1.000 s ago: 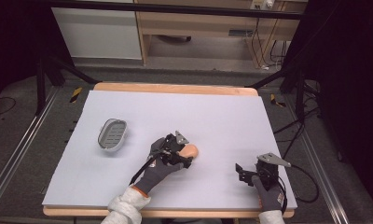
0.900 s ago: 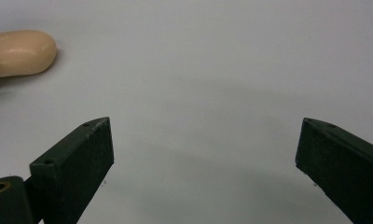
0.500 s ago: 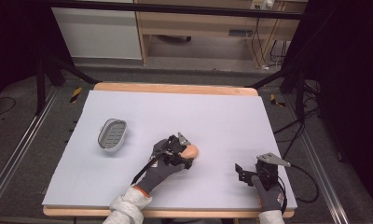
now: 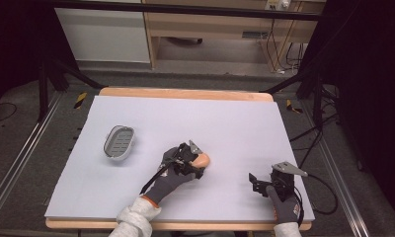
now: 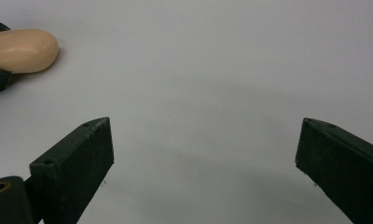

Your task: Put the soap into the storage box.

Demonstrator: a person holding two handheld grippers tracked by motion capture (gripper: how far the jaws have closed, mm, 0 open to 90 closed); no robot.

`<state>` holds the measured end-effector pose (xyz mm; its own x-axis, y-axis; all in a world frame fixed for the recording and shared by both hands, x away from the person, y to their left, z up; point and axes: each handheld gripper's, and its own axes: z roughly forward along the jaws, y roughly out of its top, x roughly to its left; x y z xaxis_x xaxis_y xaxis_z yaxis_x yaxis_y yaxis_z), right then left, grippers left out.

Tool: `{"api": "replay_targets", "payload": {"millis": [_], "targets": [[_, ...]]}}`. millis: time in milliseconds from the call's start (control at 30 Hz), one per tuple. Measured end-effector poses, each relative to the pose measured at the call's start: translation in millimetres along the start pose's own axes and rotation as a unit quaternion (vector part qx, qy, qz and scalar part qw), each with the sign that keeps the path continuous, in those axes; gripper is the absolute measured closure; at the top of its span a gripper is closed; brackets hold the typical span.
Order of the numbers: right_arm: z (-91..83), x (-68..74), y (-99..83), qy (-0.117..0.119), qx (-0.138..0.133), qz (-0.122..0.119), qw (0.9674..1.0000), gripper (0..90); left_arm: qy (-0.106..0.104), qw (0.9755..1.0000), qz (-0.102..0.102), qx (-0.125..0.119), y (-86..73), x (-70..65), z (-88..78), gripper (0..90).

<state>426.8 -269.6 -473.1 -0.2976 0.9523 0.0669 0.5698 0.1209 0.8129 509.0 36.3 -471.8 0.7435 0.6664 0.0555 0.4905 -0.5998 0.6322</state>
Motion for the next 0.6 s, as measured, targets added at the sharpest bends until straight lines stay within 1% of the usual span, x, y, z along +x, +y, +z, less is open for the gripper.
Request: {"api": "replay_targets", "payload": {"millis": [167, 467, 600], "targets": [[-0.1, 0.0, 0.1, 0.0, 0.0, 0.0, 1.0, 4.5, -0.001, 1.0, 0.003, 0.001, 0.1, -1.1, -0.8, 30.0], [-0.3, -0.2, 0.1, 0.0, -0.001, 0.0, 1.0, 4.5, 0.0, 1.0, 0.004, 0.002, -0.3, -2.4, -1.8, 30.9], [-0.5, -0.3, 0.1, 0.0, -0.002, 0.0, 1.0, 4.4, -0.001, 1.0, 0.002, -0.002, -0.9, -3.1, -1.9, 31.1]]}}
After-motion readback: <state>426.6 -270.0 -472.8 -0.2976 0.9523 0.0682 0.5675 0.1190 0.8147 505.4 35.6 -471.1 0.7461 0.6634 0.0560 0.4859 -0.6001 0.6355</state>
